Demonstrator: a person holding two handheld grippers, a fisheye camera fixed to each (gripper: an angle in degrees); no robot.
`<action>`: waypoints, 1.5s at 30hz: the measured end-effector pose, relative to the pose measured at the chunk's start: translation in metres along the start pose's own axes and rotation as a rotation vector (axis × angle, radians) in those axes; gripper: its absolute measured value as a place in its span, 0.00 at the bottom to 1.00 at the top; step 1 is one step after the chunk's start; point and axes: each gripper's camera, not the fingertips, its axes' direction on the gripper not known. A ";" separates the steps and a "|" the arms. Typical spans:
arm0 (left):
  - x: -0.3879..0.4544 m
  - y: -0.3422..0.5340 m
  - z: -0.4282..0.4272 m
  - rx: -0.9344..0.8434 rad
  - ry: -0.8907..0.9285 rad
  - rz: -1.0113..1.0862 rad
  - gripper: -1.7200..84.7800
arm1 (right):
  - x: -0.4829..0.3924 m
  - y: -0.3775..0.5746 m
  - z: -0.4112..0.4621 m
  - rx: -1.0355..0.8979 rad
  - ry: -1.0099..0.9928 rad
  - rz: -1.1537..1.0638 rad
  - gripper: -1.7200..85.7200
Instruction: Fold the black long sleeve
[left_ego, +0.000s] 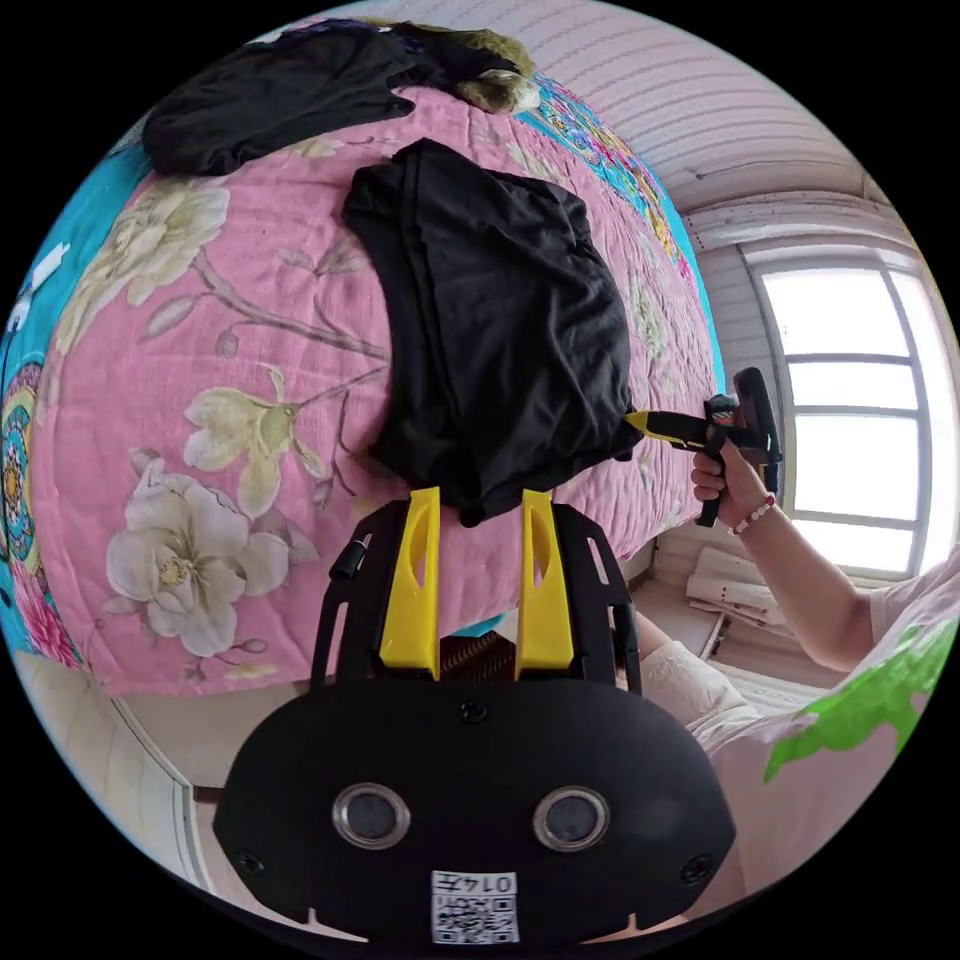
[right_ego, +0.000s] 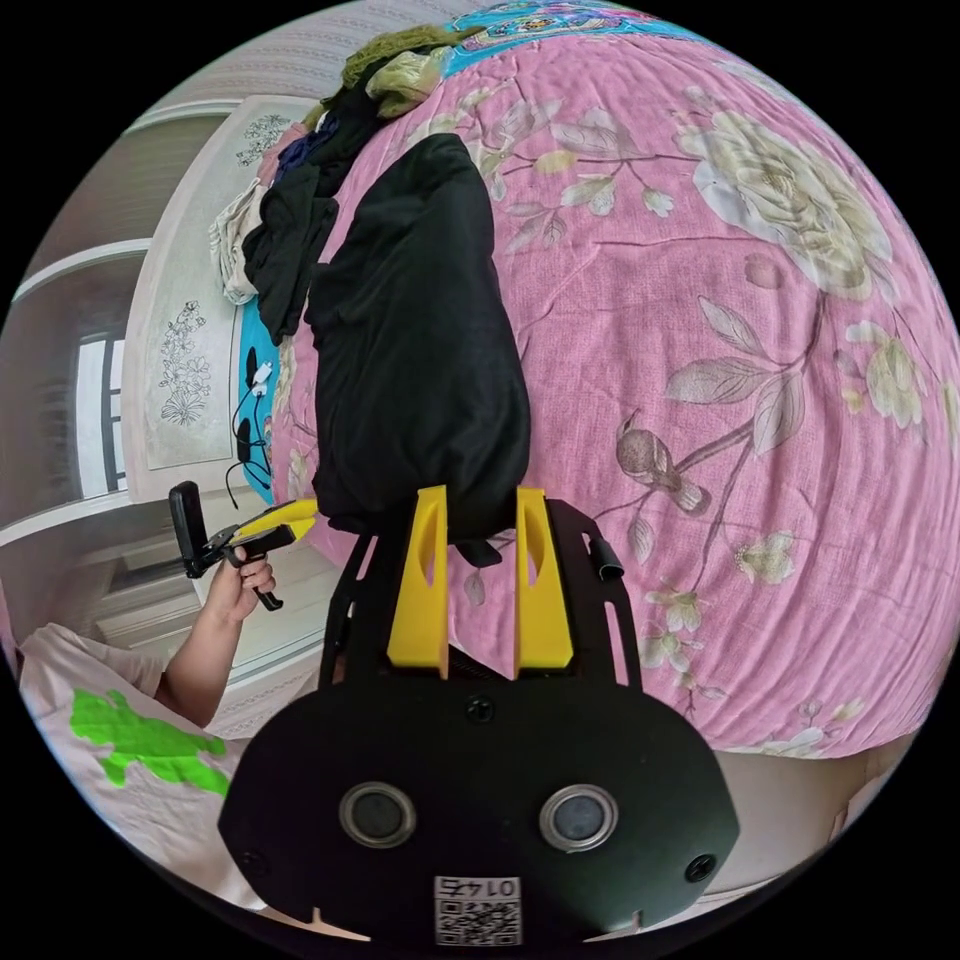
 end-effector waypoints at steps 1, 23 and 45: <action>-0.005 0.001 0.002 0.001 0.022 -0.024 0.16 | 0.004 -0.002 0.001 0.000 -0.007 0.008 0.14; -0.063 -0.019 0.016 0.044 0.156 -0.067 0.04 | 0.049 -0.050 0.013 -0.058 -0.093 -0.010 0.06; -0.045 -0.095 -0.075 0.104 0.251 -0.010 0.01 | 0.033 -0.166 -0.041 -0.148 -0.425 -0.027 0.03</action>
